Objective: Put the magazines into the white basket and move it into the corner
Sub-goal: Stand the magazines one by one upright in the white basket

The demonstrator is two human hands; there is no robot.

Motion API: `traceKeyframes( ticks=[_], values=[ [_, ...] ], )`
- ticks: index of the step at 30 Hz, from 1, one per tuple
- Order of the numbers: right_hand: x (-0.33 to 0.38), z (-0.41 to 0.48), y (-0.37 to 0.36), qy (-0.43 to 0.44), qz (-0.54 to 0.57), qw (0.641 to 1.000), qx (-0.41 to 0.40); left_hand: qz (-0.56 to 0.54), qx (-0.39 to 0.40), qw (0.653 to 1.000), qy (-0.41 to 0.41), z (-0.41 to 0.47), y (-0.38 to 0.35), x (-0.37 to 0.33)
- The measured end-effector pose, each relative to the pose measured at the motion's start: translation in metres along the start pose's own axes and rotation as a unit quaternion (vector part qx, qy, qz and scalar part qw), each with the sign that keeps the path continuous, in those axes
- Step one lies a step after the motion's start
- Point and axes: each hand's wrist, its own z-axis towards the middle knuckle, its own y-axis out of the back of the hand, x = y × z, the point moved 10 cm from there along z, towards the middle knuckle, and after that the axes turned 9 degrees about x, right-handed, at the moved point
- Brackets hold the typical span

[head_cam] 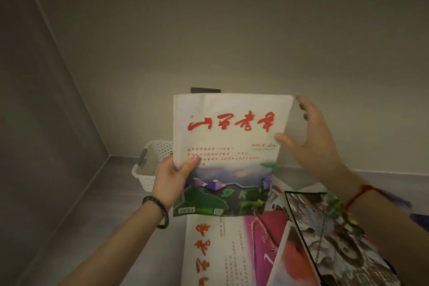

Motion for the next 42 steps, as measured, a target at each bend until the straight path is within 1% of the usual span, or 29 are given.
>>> traceKeyframes(
  ticks=[1, 2, 3, 4, 5, 11, 13, 15, 17, 19, 25, 30, 34, 38, 42],
  values=[
    [-0.012, 0.002, -0.027, -0.048, 0.074, 0.995, 0.036, -0.004, -0.003, 1.0, 0.0, 0.006, 0.013, -0.002],
    [-0.019, 0.005, -0.058, -0.079, 0.147, 0.983, 0.078, 0.0, -0.002, 1.0, -0.001, 0.014, 0.024, -0.006],
    [-0.02, 0.008, -0.086, -0.09, 0.201, 0.969, 0.115, 0.007, 0.002, 1.0, -0.005, 0.023, 0.034, -0.01],
    [-0.017, 0.013, -0.106, -0.091, 0.22, 0.961, 0.139, 0.012, 0.005, 1.0, -0.011, 0.032, 0.043, -0.014],
    [-0.014, 0.021, -0.119, -0.09, 0.222, 0.96, 0.145, 0.015, 0.007, 1.0, -0.016, 0.043, 0.052, -0.018],
    [0.008, 0.091, -0.152, -0.07, 0.213, 0.973, 0.061, 0.063, -0.028, 0.998, -0.016, 0.116, 0.11, -0.025],
    [0.009, 0.114, -0.165, -0.072, 0.219, 0.972, 0.042, 0.078, -0.029, 0.996, 0.006, 0.144, 0.122, -0.015],
    [0.003, 0.129, -0.179, -0.083, 0.212, 0.973, 0.03, 0.12, -0.04, 0.992, 0.03, 0.167, 0.134, 0.001],
    [-0.009, 0.136, -0.196, -0.102, 0.204, 0.973, 0.024, 0.161, -0.042, 0.985, 0.034, 0.184, 0.142, 0.019],
    [-0.024, 0.138, -0.211, -0.117, 0.205, 0.972, 0.021, 0.175, -0.05, 0.983, 0.04, 0.193, 0.148, 0.04],
    [-0.073, 0.14, -0.256, -0.187, 0.219, 0.957, 0.031, 0.145, -0.086, 0.983, 0.076, 0.202, 0.166, 0.099],
    [-0.091, 0.141, -0.277, -0.213, 0.227, 0.95, 0.015, 0.095, -0.132, 0.982, 0.097, 0.202, 0.184, 0.126],
    [-0.093, 0.149, -0.283, -0.21, 0.225, 0.951, 0.014, 0.055, -0.166, 0.979, 0.103, 0.205, 0.192, 0.132],
    [-0.093, 0.147, -0.277, -0.206, 0.214, 0.955, -0.007, 0.067, -0.198, 0.972, 0.104, 0.203, 0.192, 0.13],
    [-0.104, 0.129, -0.254, -0.24, 0.218, 0.946, -0.014, 0.087, -0.226, 0.966, 0.09, 0.183, 0.192, 0.121]
  ],
)
